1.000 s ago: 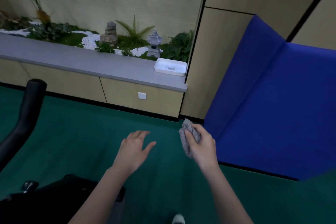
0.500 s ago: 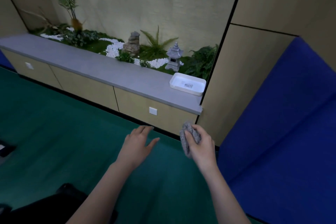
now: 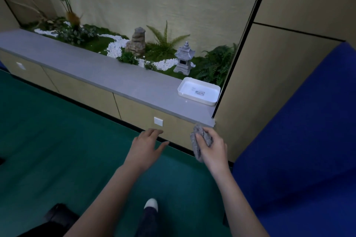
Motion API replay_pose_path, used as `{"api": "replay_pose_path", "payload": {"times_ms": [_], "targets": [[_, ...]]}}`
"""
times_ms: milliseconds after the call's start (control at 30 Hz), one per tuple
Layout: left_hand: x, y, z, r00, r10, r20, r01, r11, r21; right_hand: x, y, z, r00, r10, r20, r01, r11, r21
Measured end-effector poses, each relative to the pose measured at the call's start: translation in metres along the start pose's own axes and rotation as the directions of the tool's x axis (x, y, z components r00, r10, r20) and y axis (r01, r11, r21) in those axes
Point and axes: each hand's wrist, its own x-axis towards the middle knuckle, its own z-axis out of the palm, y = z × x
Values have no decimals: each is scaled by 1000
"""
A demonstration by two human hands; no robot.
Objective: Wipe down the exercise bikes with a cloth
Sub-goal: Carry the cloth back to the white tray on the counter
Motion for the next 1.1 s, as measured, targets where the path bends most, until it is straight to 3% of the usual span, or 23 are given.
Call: {"api": "replay_pose_path", "payload": {"times_ms": [433,767,1100], "targets": [[213,-45,-26,995,87,56,-83,994,-75,188,-18,75,995,53,-83,-61,993,-101],[312,-78,-20,988,43,150,-28,995,-101,289,-7,113,990,129,-53,-132,989,-69],[445,-44,-6,992,42,115,-18,979,-204,420,6,123,997,81,-4,-81,994,-75]]}}
